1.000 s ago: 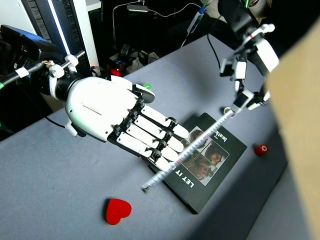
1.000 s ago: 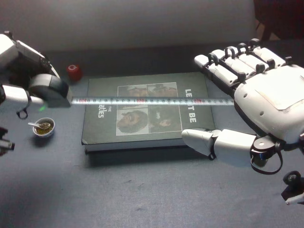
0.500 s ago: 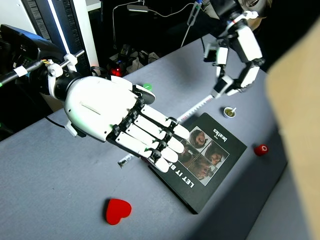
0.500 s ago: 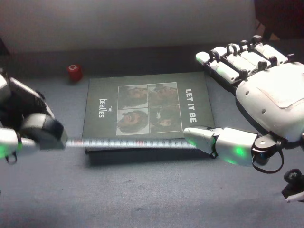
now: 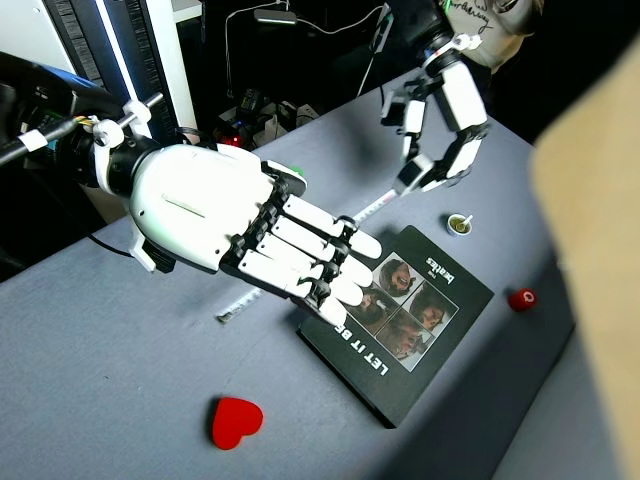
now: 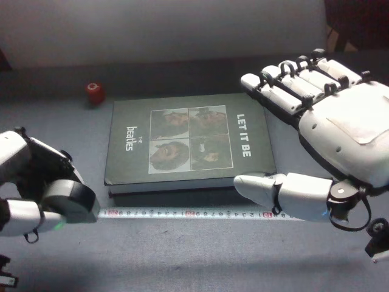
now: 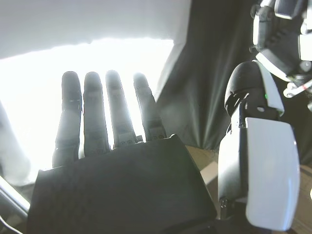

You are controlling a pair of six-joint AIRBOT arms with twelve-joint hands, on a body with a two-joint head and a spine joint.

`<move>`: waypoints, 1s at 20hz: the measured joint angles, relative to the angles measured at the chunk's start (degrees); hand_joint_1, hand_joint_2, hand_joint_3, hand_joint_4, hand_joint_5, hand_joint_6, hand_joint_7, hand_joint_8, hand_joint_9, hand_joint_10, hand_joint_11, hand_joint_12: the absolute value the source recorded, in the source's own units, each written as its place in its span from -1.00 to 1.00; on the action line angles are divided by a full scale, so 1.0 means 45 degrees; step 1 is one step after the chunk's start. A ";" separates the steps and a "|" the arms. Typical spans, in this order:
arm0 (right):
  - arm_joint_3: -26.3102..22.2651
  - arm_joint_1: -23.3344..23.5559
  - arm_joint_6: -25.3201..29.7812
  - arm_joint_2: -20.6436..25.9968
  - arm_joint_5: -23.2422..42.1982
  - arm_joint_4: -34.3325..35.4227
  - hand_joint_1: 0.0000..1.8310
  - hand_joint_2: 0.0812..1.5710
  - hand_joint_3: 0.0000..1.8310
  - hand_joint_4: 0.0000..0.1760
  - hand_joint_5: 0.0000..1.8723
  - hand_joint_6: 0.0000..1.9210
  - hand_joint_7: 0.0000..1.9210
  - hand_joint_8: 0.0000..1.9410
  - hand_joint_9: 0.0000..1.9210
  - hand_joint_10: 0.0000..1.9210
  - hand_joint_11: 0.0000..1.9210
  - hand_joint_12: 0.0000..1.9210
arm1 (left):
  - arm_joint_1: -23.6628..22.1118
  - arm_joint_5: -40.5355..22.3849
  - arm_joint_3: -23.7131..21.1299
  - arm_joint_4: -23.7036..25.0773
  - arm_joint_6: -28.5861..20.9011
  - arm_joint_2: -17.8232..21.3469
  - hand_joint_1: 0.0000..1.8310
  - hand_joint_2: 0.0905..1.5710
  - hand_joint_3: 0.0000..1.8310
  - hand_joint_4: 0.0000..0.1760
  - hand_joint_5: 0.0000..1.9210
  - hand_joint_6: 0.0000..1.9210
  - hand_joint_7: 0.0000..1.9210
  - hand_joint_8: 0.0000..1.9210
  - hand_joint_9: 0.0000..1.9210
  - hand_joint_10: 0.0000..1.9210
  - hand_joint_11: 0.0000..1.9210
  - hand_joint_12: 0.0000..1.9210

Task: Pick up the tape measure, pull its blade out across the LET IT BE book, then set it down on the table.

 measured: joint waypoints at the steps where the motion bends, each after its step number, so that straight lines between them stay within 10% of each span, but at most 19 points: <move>1: 0.0005 -0.0117 0.0194 0.0049 -0.0117 -0.0243 -0.86 0.27 -1.00 -0.36 -0.92 -1.00 -0.89 -1.00 -0.88 -1.00 -1.00 -0.43 | 0.0078 -0.0015 0.0024 -0.0015 0.0053 -0.0102 0.52 0.31 -1.00 -1.00 0.14 -0.32 0.23 -0.25 -0.03 0.18 -0.16 0.05; 15: 0.0000 -0.0461 0.0476 0.0005 -0.0335 -0.0933 -0.86 0.29 -0.99 -0.34 -0.94 -1.00 -0.90 -1.00 -0.87 -1.00 -1.00 -0.46 | 0.0374 -0.0316 0.1749 -0.0680 0.0699 -0.1205 0.51 0.33 -1.00 -1.00 0.06 -0.10 0.20 -0.23 -0.09 0.21 -0.23 0.08; 17: 0.0000 -0.0461 0.0476 0.0005 -0.0291 -0.0947 -0.86 0.29 -1.00 -0.34 -0.94 -1.00 -0.90 -1.00 -0.88 -1.00 -1.00 -0.48 | 0.0359 -0.0272 0.1681 -0.0797 0.0962 -0.1224 0.36 0.34 -1.00 -1.00 0.02 -0.02 0.16 -0.15 -0.04 -0.35 -0.26 0.07; 20: 0.0000 -0.0525 0.0476 0.0005 -0.0238 -0.1020 -0.86 0.29 -1.00 -0.33 -0.95 -1.00 -0.91 -1.00 -0.90 -1.00 -1.00 -0.51 | 0.0262 -0.0306 0.1574 -0.0797 0.1127 -0.1224 0.33 0.38 -1.00 -0.71 -0.03 0.09 0.08 -0.06 0.01 -0.64 -0.28 0.00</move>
